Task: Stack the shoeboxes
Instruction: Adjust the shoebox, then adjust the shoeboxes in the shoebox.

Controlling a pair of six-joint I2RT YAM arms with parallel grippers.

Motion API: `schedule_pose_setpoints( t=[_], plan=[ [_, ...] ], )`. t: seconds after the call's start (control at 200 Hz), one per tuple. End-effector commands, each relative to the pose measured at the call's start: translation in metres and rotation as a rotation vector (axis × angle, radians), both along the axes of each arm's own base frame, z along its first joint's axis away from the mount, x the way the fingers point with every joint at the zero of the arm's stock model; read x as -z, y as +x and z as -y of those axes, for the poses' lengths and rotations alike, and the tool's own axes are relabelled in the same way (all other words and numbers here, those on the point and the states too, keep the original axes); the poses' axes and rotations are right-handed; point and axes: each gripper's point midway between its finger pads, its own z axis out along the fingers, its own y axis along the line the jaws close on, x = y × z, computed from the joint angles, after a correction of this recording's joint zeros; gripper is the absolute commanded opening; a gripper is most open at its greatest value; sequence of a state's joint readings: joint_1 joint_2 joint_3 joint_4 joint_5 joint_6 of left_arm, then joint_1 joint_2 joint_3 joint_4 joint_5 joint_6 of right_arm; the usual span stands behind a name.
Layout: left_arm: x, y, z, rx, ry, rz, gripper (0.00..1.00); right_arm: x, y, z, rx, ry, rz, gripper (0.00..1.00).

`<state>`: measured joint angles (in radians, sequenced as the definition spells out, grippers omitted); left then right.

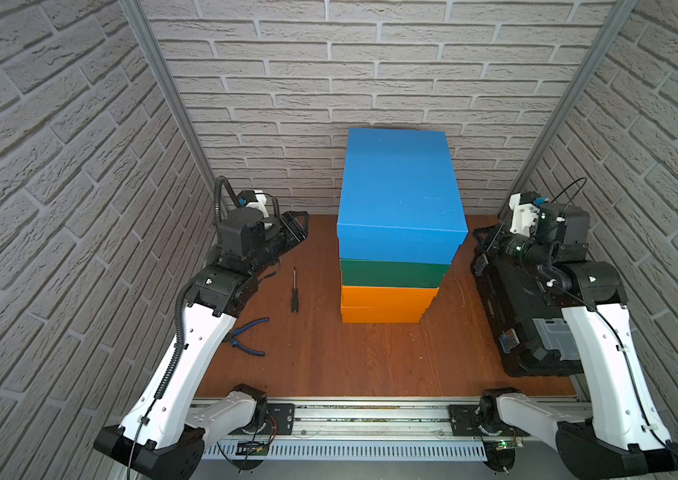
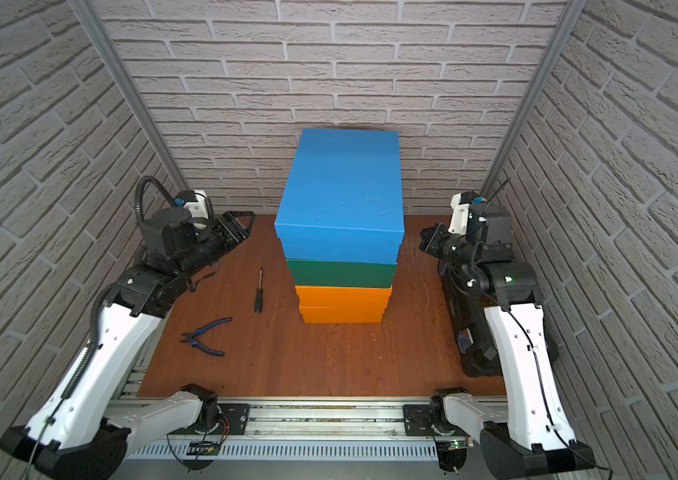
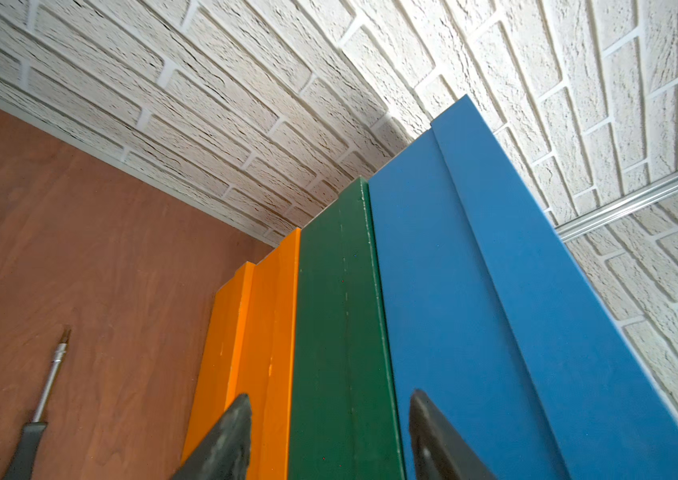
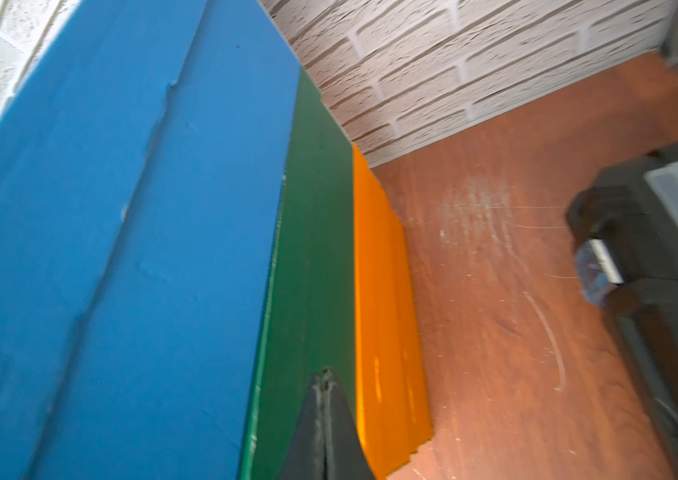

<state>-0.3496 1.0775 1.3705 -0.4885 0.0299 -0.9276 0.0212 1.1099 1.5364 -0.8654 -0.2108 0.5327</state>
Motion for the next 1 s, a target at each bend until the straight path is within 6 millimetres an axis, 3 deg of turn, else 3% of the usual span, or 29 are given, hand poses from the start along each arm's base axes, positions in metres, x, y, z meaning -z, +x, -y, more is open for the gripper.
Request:
schedule_pose_setpoints(
  t=[0.0, 0.145, 0.31, 0.555, 0.695, 0.805, 0.995],
  plan=[
    [0.018, 0.000, -0.017, -0.048, 0.074, -0.021, 0.61, 0.015, 0.000, 0.019, 0.063, -0.101, -0.016, 0.03],
    [0.053, 0.012, -0.029, -0.086, 0.092, -0.090, 0.61, 0.047, 0.013, 0.022, 0.054, -0.124, -0.104, 0.03],
    [0.095, 0.045, -0.023, -0.054, 0.036, -0.180, 0.61, 0.087, 0.053, 0.019, -0.010, -0.005, -0.199, 0.03],
    [0.166, 0.119, 0.001, 0.012, -0.046, -0.348, 0.56, 0.134, 0.123, 0.028, -0.050, 0.115, -0.326, 0.03],
    [0.203, 0.151, 0.011, 0.009, -0.095, -0.408, 0.56, 0.161, 0.158, 0.027, -0.055, 0.167, -0.351, 0.03],
    [0.223, 0.172, 0.022, 0.018, -0.098, -0.442, 0.55, 0.192, 0.177, 0.035, -0.016, 0.157, -0.413, 0.03],
    [0.257, 0.197, 0.041, 0.039, -0.098, -0.500, 0.55, 0.214, 0.197, 0.020, -0.041, 0.091, -0.450, 0.03]
  ],
)
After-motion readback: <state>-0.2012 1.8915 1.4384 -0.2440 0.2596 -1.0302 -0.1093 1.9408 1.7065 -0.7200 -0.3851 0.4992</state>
